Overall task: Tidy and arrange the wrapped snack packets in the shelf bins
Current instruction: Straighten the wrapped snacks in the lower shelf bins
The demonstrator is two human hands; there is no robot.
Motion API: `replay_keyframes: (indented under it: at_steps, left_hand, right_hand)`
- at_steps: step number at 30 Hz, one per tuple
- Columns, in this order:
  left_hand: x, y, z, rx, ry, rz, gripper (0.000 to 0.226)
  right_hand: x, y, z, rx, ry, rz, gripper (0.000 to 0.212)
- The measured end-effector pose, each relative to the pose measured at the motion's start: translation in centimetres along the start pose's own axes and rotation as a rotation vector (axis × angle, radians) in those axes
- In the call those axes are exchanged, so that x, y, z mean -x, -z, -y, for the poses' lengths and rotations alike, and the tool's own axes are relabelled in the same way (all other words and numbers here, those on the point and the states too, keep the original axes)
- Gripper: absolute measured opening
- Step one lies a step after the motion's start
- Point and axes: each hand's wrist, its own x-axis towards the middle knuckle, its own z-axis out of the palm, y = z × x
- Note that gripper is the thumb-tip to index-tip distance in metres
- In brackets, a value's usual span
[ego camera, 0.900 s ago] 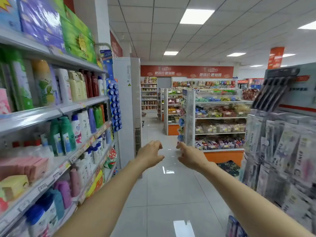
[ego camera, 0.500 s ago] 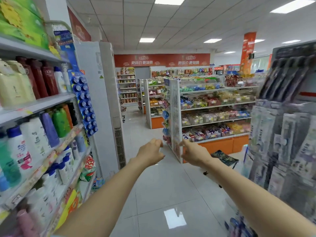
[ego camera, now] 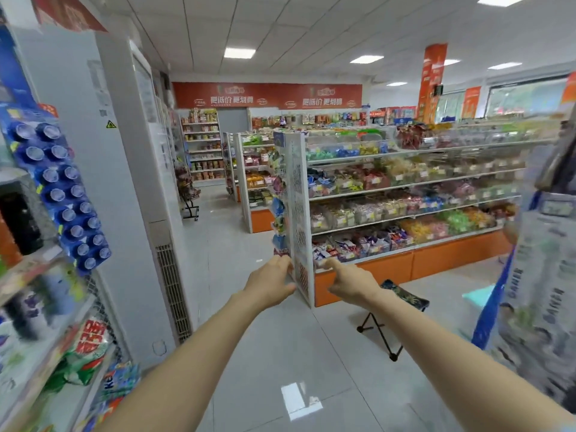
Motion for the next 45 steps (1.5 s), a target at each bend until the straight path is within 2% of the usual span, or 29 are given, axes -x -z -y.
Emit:
replay_keyframes:
  at_steps: [7, 19, 27, 32, 38, 45]
  left_hand:
    - [-11.3, -3.2, 3.1, 0.014, 0.006, 0.06, 0.036]
    - [-37.6, -10.4, 11.6, 0.045, -0.072, 0.152, 0.035]
    - [-52.5, -17.0, 12.0, 0.107, -0.141, 0.269, 0.034]
    - [-63.3, -21.7, 10.8, 0.137, -0.135, 0.311, 0.028]
    - [-75.6, -25.9, 9.2, 0.175, -0.042, 0.334, 0.032]
    - [-85.8, -29.9, 9.8, 0.203, 0.032, 0.39, 0.033]
  right_hand:
    - [-10.5, -1.3, -4.5, -0.02, -0.047, 0.055, 0.046]
    - [-34.7, -5.1, -13.7, 0.013, -0.158, 0.1, 0.045]
    - [-45.6, -8.2, -22.3, -0.035, -0.267, 0.193, 0.048]
    - [-54.9, -9.0, -29.2, -0.051, -0.268, 0.202, 0.046]
    - [-67.2, -8.6, -37.4, 0.0, -0.229, 0.271, 0.045]
    - [-78.7, -8.8, -43.6, -0.013, -0.162, 0.314, 0.042]
